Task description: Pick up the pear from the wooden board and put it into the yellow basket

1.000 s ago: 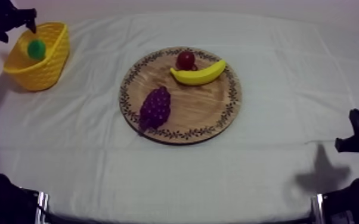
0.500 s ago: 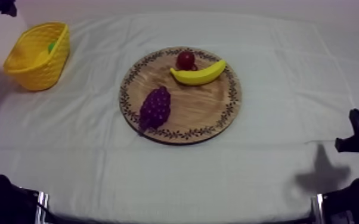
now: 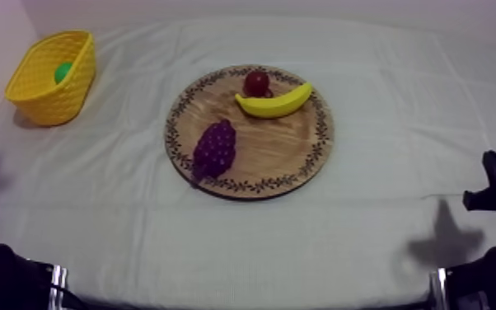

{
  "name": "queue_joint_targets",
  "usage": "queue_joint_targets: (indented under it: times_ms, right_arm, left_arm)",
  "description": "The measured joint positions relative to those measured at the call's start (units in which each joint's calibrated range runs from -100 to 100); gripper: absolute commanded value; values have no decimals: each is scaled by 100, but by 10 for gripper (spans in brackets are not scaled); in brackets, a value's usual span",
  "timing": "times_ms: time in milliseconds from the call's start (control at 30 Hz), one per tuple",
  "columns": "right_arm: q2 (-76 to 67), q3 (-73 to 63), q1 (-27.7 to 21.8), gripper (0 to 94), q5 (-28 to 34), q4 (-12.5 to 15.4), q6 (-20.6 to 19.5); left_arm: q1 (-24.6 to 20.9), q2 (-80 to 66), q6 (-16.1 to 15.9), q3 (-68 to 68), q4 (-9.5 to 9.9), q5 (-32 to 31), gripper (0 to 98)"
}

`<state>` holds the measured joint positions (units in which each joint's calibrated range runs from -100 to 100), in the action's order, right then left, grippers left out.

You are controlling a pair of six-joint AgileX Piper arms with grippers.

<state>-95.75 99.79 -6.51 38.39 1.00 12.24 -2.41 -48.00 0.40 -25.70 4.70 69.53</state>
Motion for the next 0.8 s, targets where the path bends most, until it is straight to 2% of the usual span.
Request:
queue_joint_targets:
  times_ms: [300,500,667,800]
  right_arm:
    - [0,0,0,3,0,0,0]
    - [0,0,0,3,0,0,0]
    - [0,0,0,3,0,0,0]
    - [0,0,0,3,0,0,0]
  left_arm:
    - [56,-2193,100,-2007,-172,-1147,22]
    - [112,-3418,45,-3788,-469,-2113,3]
    - [150,-4126,21,-5273,-517,-2826,0]
    - [183,-4535,-40,-6194,-511,-3037,0]
